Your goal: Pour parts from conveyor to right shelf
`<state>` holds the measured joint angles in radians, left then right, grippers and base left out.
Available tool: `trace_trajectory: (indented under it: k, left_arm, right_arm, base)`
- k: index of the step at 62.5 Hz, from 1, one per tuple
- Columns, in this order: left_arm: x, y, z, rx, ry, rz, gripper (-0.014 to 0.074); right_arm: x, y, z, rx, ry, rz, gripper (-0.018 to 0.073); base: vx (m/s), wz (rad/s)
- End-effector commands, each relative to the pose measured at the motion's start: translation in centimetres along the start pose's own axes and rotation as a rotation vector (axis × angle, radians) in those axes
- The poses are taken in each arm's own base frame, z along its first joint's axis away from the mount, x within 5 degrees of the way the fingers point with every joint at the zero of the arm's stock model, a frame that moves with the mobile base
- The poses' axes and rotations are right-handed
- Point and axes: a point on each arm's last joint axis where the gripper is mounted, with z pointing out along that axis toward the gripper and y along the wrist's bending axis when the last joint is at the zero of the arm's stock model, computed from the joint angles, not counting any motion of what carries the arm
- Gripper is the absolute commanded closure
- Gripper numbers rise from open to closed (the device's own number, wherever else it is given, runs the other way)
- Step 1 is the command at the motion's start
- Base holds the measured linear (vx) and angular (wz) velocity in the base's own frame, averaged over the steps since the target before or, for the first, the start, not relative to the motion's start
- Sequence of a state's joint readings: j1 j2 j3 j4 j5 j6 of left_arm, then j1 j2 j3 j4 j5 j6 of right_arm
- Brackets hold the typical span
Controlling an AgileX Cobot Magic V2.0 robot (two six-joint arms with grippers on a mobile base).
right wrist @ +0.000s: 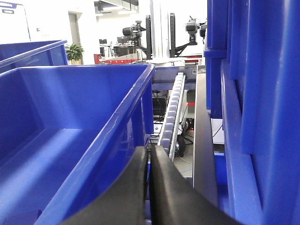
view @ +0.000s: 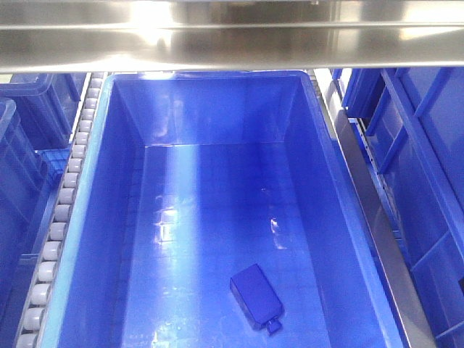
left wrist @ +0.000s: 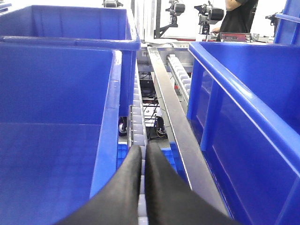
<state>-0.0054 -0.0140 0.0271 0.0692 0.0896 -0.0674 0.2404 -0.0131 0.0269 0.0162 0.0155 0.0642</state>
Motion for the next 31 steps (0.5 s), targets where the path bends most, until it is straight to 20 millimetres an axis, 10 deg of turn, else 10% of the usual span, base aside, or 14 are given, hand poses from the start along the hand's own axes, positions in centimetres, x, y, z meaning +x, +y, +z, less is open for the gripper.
trace_trajectory:
  k: [1, 31]
  left_arm:
    - [0.26, -0.05, 0.02, 0.005, -0.060, -0.006, 0.0603]
    - [0.26, -0.05, 0.02, 0.005, -0.060, -0.006, 0.0603]
  right_arm:
    - [-0.11, -0.01, -0.08, -0.002, -0.073, -0.015, 0.0568]
    - [-0.10, -0.01, -0.08, -0.002, -0.072, -0.015, 0.0568]
  base:
    - [0.00, 0.00]
    - [0.00, 0.00]
